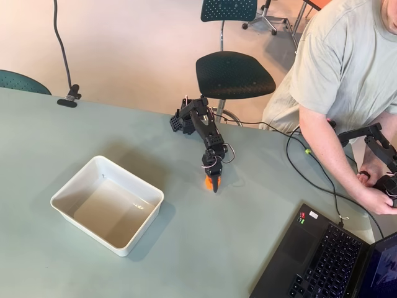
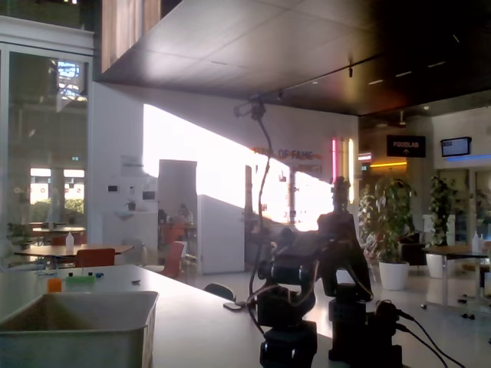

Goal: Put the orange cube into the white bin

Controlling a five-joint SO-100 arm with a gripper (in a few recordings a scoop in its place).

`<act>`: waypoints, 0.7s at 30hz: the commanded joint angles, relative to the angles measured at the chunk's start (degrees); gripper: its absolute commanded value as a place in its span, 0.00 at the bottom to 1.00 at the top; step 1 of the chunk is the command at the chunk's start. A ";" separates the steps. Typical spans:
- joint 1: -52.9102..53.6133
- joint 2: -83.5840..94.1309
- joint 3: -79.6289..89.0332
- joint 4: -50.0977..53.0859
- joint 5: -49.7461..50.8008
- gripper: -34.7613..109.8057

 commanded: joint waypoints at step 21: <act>-0.53 2.55 -2.20 -0.26 -0.18 0.50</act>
